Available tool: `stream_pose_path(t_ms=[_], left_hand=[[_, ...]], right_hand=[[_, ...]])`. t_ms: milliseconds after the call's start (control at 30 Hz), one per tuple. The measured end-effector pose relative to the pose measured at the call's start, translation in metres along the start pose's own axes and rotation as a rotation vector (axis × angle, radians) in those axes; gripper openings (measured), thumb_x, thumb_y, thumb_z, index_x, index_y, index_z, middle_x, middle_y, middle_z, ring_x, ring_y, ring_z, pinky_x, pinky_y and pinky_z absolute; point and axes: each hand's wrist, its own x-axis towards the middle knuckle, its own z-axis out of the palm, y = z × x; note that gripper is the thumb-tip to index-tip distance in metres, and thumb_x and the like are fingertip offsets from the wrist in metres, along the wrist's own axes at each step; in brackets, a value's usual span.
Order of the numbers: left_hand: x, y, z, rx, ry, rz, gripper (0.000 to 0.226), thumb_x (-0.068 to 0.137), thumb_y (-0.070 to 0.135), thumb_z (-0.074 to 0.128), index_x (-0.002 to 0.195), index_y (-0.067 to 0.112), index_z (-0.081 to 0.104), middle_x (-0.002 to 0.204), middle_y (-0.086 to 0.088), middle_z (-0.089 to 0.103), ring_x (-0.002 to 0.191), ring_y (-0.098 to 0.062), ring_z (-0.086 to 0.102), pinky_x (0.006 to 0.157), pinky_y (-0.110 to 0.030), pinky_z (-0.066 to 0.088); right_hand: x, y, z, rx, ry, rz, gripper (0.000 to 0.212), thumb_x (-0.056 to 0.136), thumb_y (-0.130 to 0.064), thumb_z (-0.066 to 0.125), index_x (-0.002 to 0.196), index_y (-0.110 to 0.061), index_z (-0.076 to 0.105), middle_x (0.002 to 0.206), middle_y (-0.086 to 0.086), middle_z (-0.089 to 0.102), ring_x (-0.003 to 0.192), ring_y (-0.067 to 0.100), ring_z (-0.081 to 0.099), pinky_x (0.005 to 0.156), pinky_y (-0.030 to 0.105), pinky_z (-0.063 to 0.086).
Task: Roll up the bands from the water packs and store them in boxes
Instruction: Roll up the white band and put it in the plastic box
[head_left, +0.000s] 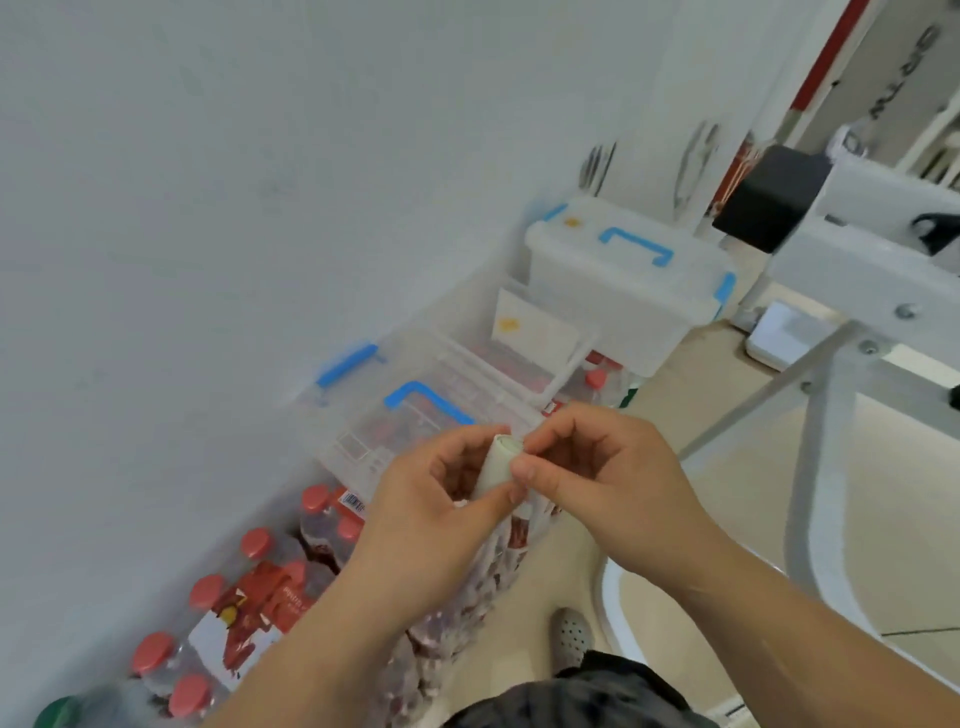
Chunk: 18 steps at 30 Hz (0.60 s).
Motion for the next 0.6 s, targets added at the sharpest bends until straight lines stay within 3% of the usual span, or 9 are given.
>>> stream_pose_path(t_ms=[100,167,233,300,367,433,600], left_hand=[[0.025,-0.005,0.016,0.042,0.065,-0.026,0.052,0.089,0.006,0.070,0.121,0.045,0.055,0.083,-0.003,0.073,0.073,-0.015,0.067,0.070,-0.026,0.055],[0.045,-0.010,0.027,0.114,0.122,-0.007,0.047,0.092,0.004,0.066,0.113,0.045,0.057,0.079,0.000,0.070,0.069,-0.017,0.061,0.071,-0.038,0.054],[0.063,-0.016,0.035,0.216,0.150,0.009,0.038,0.094,0.004,0.063,0.102,0.042,0.060,0.072,0.015,0.063,0.066,-0.010,0.054,0.072,-0.043,0.053],[0.080,-0.020,0.043,0.347,0.166,0.013,0.035,0.095,0.008,0.063,0.101,0.043,0.065,0.075,0.017,0.060,0.069,-0.014,0.055,0.074,-0.046,0.053],[0.096,-0.019,0.053,0.420,0.208,0.003,0.037,0.097,0.011,0.061,0.105,0.045,0.071,0.095,0.014,0.069,0.085,-0.011,0.065,0.082,-0.033,0.054],[0.110,-0.018,0.061,0.478,0.268,0.033,0.039,0.097,0.007,0.059,0.103,0.042,0.075,0.104,0.012,0.071,0.100,-0.004,0.065,0.089,-0.018,0.050],[0.129,-0.018,0.070,0.752,0.258,0.035,0.039,0.092,-0.006,0.058,0.087,0.027,0.077,0.084,0.018,0.060,0.085,-0.001,0.060,0.072,-0.005,0.040]], right_hand=[[0.028,0.017,-0.029,-0.008,-0.068,0.033,0.009,0.085,-0.021,0.079,0.092,-0.022,0.074,0.080,0.001,0.074,0.075,0.018,0.072,0.067,0.027,0.058],[0.051,0.035,-0.050,-0.056,-0.083,0.058,0.009,0.086,-0.027,0.078,0.093,-0.026,0.074,0.082,-0.001,0.074,0.076,0.017,0.072,0.068,0.028,0.058],[0.072,0.052,-0.069,-0.096,-0.097,0.075,0.007,0.086,-0.031,0.078,0.092,-0.028,0.074,0.083,-0.003,0.074,0.077,0.016,0.072,0.072,0.031,0.059],[0.091,0.067,-0.086,-0.101,-0.109,0.095,0.007,0.086,-0.030,0.078,0.090,-0.027,0.073,0.082,-0.005,0.073,0.073,0.012,0.071,0.069,0.022,0.057],[0.106,0.080,-0.099,-0.103,-0.129,0.115,0.007,0.086,-0.029,0.079,0.089,-0.028,0.073,0.082,-0.007,0.073,0.069,0.006,0.069,0.064,0.015,0.053],[0.116,0.092,-0.108,-0.130,-0.179,0.125,0.007,0.085,-0.033,0.078,0.088,-0.032,0.072,0.084,-0.011,0.072,0.072,0.004,0.068,0.065,0.017,0.053],[0.136,0.109,-0.113,-0.168,-0.279,0.100,0.011,0.085,-0.036,0.078,0.090,-0.034,0.068,0.095,-0.018,0.065,0.082,0.000,0.064,0.076,0.026,0.055]])
